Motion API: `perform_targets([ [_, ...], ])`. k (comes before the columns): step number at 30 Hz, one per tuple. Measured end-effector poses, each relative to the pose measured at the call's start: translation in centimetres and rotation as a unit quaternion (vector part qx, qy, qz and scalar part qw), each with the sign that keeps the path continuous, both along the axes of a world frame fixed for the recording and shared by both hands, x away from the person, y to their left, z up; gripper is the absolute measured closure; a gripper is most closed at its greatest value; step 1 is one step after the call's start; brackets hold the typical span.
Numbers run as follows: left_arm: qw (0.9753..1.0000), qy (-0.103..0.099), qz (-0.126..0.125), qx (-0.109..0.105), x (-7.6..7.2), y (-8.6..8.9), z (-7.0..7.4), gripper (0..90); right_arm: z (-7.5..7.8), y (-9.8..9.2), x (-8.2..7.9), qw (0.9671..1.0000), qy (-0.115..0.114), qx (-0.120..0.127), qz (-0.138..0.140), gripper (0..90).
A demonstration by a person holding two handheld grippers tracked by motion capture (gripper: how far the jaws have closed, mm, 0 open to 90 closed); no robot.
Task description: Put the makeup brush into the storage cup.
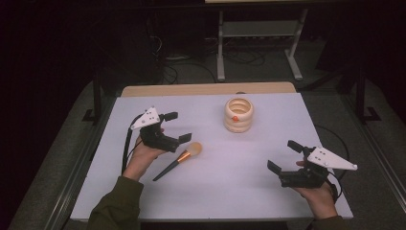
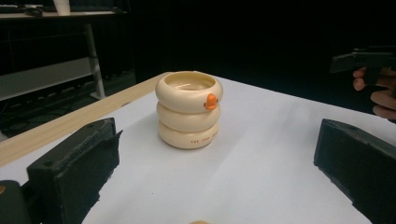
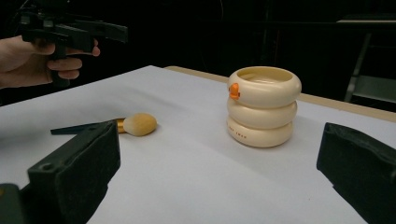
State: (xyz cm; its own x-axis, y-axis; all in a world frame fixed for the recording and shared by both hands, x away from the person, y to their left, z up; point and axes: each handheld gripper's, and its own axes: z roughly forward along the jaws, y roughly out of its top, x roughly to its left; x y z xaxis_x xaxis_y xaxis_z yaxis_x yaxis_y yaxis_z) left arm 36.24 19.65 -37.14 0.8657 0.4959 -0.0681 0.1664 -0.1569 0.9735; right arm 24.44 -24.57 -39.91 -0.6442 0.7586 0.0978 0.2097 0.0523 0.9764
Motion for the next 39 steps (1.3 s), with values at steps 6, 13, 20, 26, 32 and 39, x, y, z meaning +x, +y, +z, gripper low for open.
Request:
perform_targets([
  [6,1.0,0.002,0.005,0.007,0.4,-0.2,0.3,0.0,-0.1,0.1,0.1,1.0,0.0,-0.003,0.003,0.0],
  [13,0.9997,0.008,0.0,0.024,1.0,-0.9,0.5,0.0,0.1,0.0,0.0,1.0,-0.001,-0.001,0.0,0.0],
  [20,0.999,0.019,-0.002,0.042,1.5,-1.4,0.7,0.0,0.1,0.0,0.0,1.0,-0.004,-0.001,-0.003,0.0],
  [26,0.9987,0.018,0.001,0.047,1.7,-1.5,1.0,0.0,0.1,0.0,0.0,1.0,-0.003,-0.001,-0.001,0.0],
  [32,0.997,0.029,-0.001,0.071,2.0,-1.8,0.9,0.0,0.1,0.0,0.0,1.0,-0.005,-0.004,0.002,0.0],
  [39,0.9948,0.043,0.003,0.092,2.0,-2.1,0.9,0.0,0.0,0.1,-0.1,1.0,0.0,-0.005,0.003,0.0],
])
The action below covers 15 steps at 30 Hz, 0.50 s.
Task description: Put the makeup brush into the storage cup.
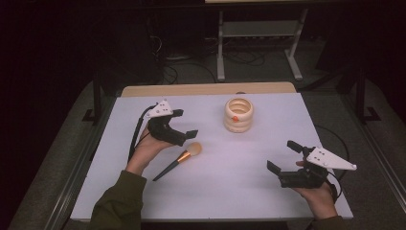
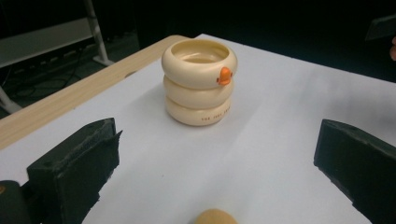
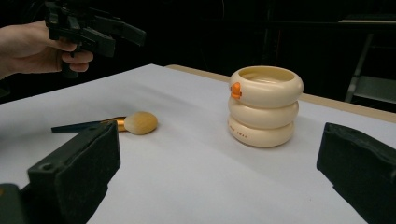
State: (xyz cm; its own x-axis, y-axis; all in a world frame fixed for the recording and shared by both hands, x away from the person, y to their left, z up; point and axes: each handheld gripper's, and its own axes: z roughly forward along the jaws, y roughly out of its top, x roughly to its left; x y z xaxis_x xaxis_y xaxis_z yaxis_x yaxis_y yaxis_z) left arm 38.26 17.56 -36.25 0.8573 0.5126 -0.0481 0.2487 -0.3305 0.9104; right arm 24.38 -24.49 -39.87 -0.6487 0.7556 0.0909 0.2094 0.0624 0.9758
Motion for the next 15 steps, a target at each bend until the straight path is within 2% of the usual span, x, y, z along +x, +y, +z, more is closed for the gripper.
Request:
perform_targets([
  [8,0.9999,0.009,0.004,0.009,-0.02,0.06,-0.02,0.0,-0.11,0.07,0.05,1.0,0.006,0.0,0.005,0.0],
  [10,0.9997,0.011,0.003,0.02,-0.07,0.04,-0.02,0.0,-0.23,0.19,0.1,0.9999,0.007,-0.006,0.008,0.0],
  [15,0.9995,0.014,0.005,0.026,-0.04,0.15,-0.03,0.0,-0.37,0.31,0.13,0.9999,0.011,-0.006,0.009,0.0],
])
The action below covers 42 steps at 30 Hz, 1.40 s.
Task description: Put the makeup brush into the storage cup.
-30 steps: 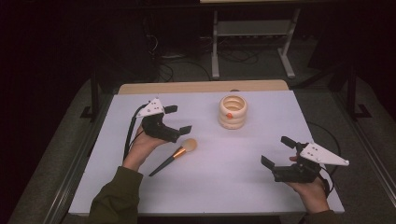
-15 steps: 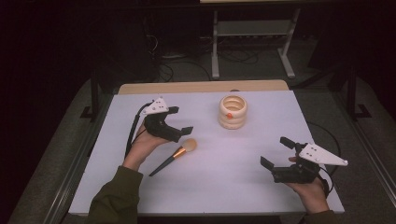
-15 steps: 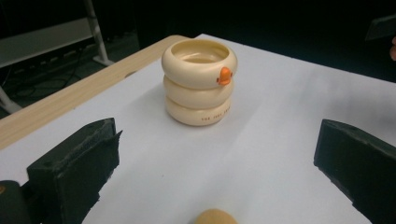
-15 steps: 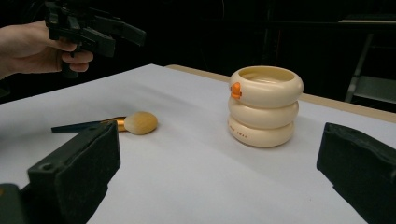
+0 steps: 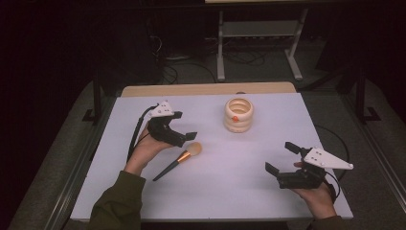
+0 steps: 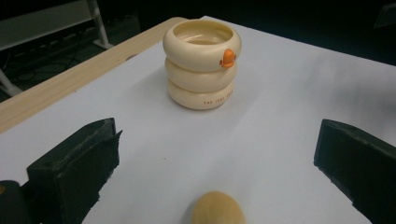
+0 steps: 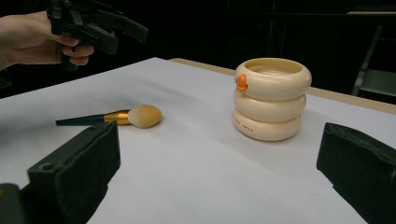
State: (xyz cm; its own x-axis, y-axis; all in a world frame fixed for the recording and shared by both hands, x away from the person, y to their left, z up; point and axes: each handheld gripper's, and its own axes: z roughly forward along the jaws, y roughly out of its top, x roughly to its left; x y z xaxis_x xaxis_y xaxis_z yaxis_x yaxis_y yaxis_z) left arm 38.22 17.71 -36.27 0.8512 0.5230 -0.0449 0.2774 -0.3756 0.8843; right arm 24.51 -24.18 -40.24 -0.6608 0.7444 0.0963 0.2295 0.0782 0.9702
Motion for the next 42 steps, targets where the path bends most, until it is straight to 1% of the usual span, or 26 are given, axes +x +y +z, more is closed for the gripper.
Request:
perform_targets([
  [5,0.9999,0.008,0.003,0.011,0.0,0.2,0.2,0.0,-0.3,0.1,0.1,1.0,0.003,-0.003,-0.001,0.0],
  [7,0.9998,0.008,0.006,0.016,0.0,0.3,0.2,0.0,-0.5,0.1,0.1,1.0,0.003,-0.003,0.0,0.0],
  [11,0.9996,0.017,0.009,0.021,0.0,0.3,0.2,0.0,-1.0,0.4,0.3,0.9999,0.006,-0.006,0.005,0.0],
  [16,0.999,0.025,0.009,0.037,0.0,0.3,0.2,0.0,-1.0,0.4,0.2,0.9999,0.006,-0.005,0.008,0.0],
  [18,0.9985,0.027,0.009,0.046,-0.1,0.3,0.2,0.0,-1.1,0.4,0.2,0.9999,0.006,-0.005,0.008,0.0],
  [22,0.998,0.035,0.009,0.053,-0.2,0.2,0.3,0.0,-1.1,0.5,0.2,0.9999,0.005,-0.005,0.008,0.0],
  [24,0.9974,0.035,0.006,0.063,-0.1,0.2,0.4,0.0,-1.1,0.5,0.2,0.9999,0.005,-0.005,0.008,0.0],
  [27,0.9969,0.043,0.007,0.065,-0.2,0.1,0.3,0.0,-1.1,0.5,0.2,0.9999,0.005,-0.006,0.008,0.0],
  [28,0.9964,0.045,0.006,0.071,-0.2,0.0,0.3,0.0,-1.1,0.4,0.2,0.9999,0.005,-0.006,0.008,0.0],
  [31,0.996,0.047,0.005,0.076,-0.1,0.0,0.3,0.0,-1.0,0.4,0.2,0.9999,0.005,-0.005,0.007,0.0],
  [33,0.9951,0.053,0.005,0.084,-0.2,0.0,0.3,0.0,-1.0,0.4,0.2,0.9999,0.005,-0.005,0.007,0.0],
  [34,0.9943,0.054,0.005,0.092,-0.2,0.0,0.3,0.0,-1.0,0.4,0.2,0.9999,0.006,-0.005,0.007,0.0],
  [37,0.9934,0.064,0.005,0.095,-0.2,0.0,0.2,0.4,-1.0,0.4,0.2,0.9999,0.005,-0.005,0.007,0.0],
  [39,0.9928,0.068,0.006,0.098,-0.2,-0.1,0.2,3.3,-1.0,0.4,0.2,1.0,0.005,-0.005,0.007,0.0],
  [42,0.9923,0.07,0.005,0.102,-0.2,-0.1,0.1,3.6,-1.0,0.4,0.2,1.0,0.005,-0.005,0.007,0.0],
])
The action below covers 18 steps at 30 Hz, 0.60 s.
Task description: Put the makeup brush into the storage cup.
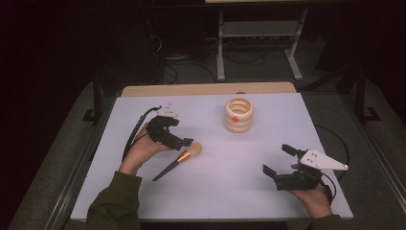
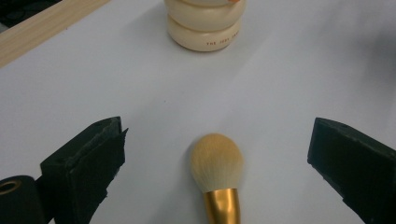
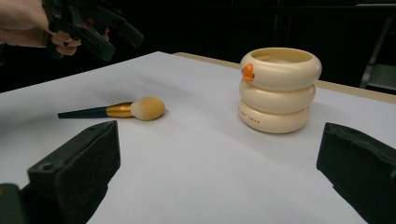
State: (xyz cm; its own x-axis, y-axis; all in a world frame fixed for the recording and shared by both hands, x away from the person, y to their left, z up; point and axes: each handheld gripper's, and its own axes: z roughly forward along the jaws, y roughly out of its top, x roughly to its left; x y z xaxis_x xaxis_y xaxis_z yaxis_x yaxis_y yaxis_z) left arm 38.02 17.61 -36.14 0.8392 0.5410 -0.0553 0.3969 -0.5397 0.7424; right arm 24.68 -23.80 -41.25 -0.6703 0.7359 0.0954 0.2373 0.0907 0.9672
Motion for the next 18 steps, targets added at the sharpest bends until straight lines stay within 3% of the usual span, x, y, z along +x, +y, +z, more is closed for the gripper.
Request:
perform_targets([
  [18,0.9985,0.035,0.004,0.041,0.05,-0.19,-0.52,4.3,0.06,-0.03,-0.01,1.0,-0.002,0.003,0.0,0.0],
])
